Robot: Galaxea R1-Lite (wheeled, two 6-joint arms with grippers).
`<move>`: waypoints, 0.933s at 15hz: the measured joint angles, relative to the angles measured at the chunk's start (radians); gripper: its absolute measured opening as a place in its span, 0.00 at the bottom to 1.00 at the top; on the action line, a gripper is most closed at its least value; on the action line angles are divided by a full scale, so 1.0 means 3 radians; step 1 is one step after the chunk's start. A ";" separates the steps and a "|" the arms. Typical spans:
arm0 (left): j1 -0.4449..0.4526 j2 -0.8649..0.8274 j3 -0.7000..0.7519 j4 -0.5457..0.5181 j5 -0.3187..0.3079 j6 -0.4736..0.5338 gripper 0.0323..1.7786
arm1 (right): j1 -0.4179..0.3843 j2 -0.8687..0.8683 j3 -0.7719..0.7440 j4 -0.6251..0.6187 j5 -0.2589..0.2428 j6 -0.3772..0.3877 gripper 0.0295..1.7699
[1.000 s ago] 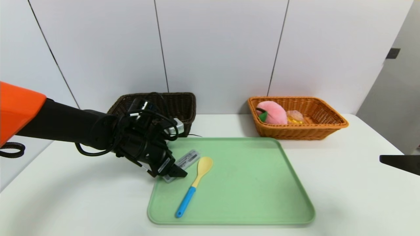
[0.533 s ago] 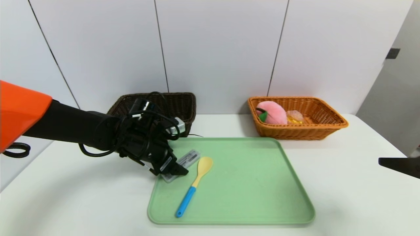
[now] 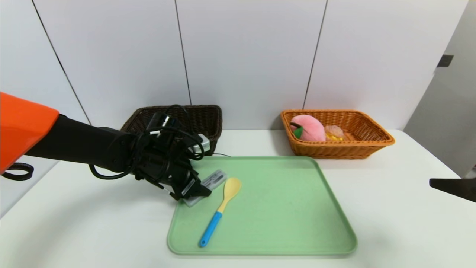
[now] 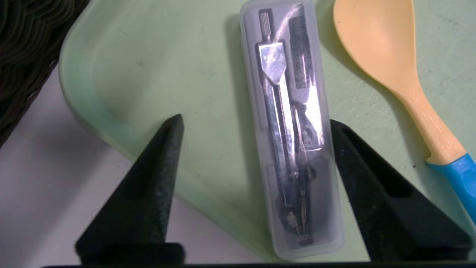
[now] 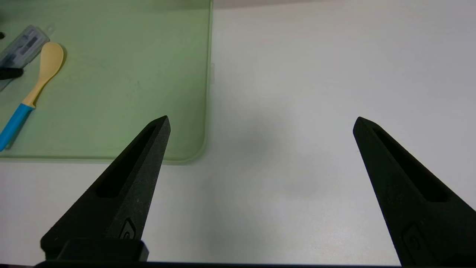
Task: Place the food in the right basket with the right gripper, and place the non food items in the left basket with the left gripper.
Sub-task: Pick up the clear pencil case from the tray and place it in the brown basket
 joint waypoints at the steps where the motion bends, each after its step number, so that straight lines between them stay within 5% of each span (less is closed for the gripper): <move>1: 0.0000 -0.0004 0.0000 0.0007 -0.0001 -0.0010 0.64 | 0.0000 -0.0003 -0.0001 0.0000 -0.0004 -0.0001 0.96; 6: 0.0002 -0.0016 0.0002 0.0024 0.0001 -0.0029 0.31 | 0.0001 -0.0021 -0.0005 0.0003 -0.0015 -0.0001 0.96; 14: 0.0002 -0.0223 0.0010 0.0056 0.0009 -0.0091 0.31 | 0.0001 -0.0084 0.0006 0.0008 -0.0013 0.0004 0.96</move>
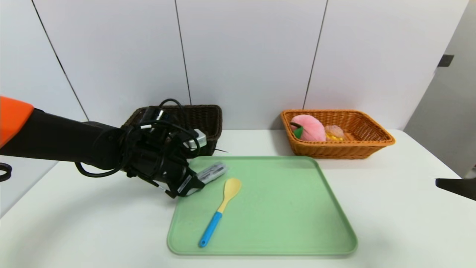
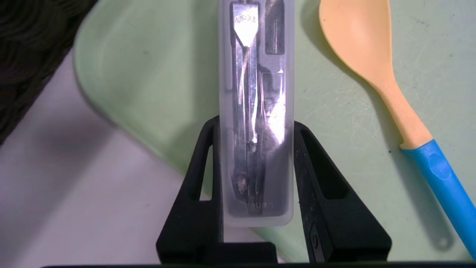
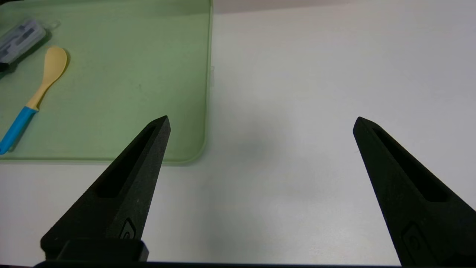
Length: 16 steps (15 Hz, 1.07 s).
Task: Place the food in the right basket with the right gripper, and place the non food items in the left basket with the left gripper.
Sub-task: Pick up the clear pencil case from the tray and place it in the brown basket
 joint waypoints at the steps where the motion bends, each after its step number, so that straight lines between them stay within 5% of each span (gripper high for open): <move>1: -0.0016 -0.0048 -0.0006 -0.0003 -0.0001 -0.0004 0.31 | 0.0000 -0.0011 0.0009 0.0000 -0.0003 0.0000 0.96; 7: -0.0145 -0.0536 -0.0113 0.0004 0.0031 -0.0380 0.31 | -0.0001 -0.0067 0.0148 -0.0001 0.0006 0.0005 0.96; 12: -0.0128 -0.0713 -0.0853 0.0382 0.0540 -0.1003 0.31 | 0.0000 -0.0052 0.0205 -0.0004 0.0011 0.0223 0.96; 16: 0.0008 -0.0442 -0.1682 0.1001 0.0889 -0.1100 0.31 | -0.0001 -0.0027 0.0235 -0.0004 0.0013 0.0297 0.96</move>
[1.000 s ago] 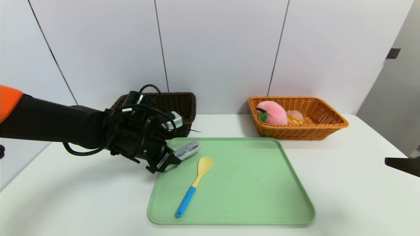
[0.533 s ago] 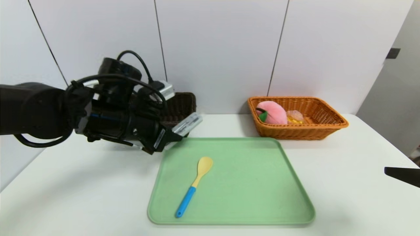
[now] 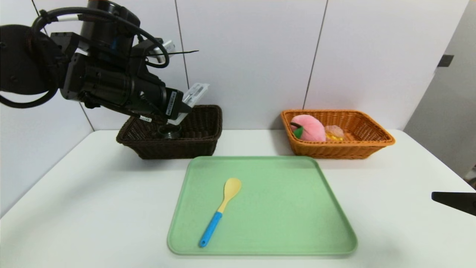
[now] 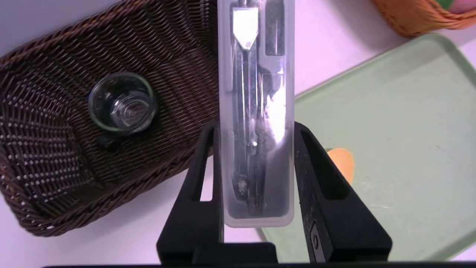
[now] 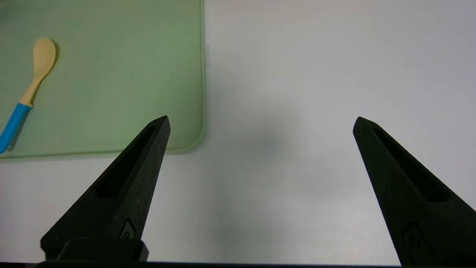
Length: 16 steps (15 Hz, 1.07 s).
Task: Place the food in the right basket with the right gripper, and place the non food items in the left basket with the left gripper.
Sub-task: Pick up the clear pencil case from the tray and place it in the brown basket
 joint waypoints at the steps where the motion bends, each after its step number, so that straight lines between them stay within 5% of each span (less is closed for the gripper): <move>1: 0.0048 0.0117 -0.0213 0.0188 0.0079 -0.0002 0.31 | 0.0001 0.0005 0.0004 0.0000 -0.0001 0.0052 0.96; 6: 0.0427 0.0759 -0.1013 0.0738 0.0336 -0.0072 0.31 | -0.0097 0.0062 -0.0001 0.0008 0.0001 0.0089 0.96; 11: 0.0850 0.1001 -0.1009 0.0748 0.0298 -0.0114 0.31 | -0.0140 0.0138 0.0027 0.0006 0.0000 0.0091 0.96; 16: 0.0957 0.1144 -0.0983 0.0709 0.0293 -0.0094 0.31 | -0.0145 0.0183 0.0021 0.0004 -0.0018 0.0094 0.96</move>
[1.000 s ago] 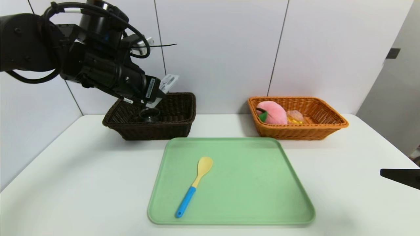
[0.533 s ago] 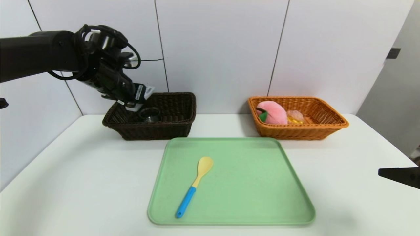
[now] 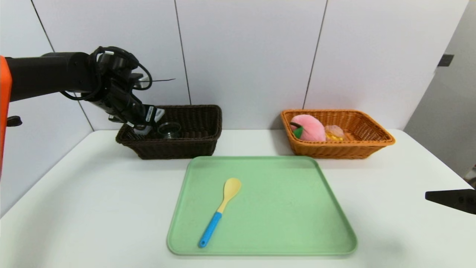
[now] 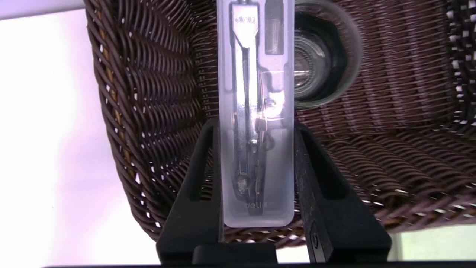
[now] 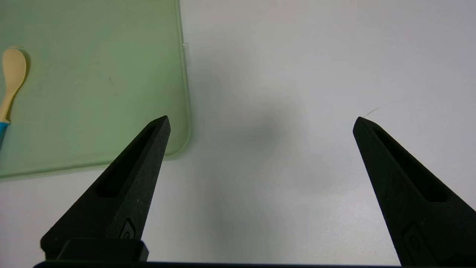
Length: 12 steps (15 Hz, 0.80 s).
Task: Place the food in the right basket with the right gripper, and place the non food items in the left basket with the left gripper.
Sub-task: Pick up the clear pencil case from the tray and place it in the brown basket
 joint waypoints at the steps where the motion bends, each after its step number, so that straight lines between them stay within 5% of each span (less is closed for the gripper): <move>1: 0.0014 0.0028 0.0003 0.0001 0.0001 0.0002 0.31 | -0.0001 0.0001 0.0000 0.0001 -0.0002 0.0000 0.96; 5: 0.0045 0.0117 -0.0001 -0.0028 0.0014 0.0011 0.31 | -0.0002 0.0004 0.0004 0.0002 -0.0001 0.0000 0.96; 12: 0.0048 0.0074 -0.0011 -0.0123 0.0010 0.0011 0.68 | -0.0002 -0.0006 0.0031 0.0005 0.0008 0.0005 0.96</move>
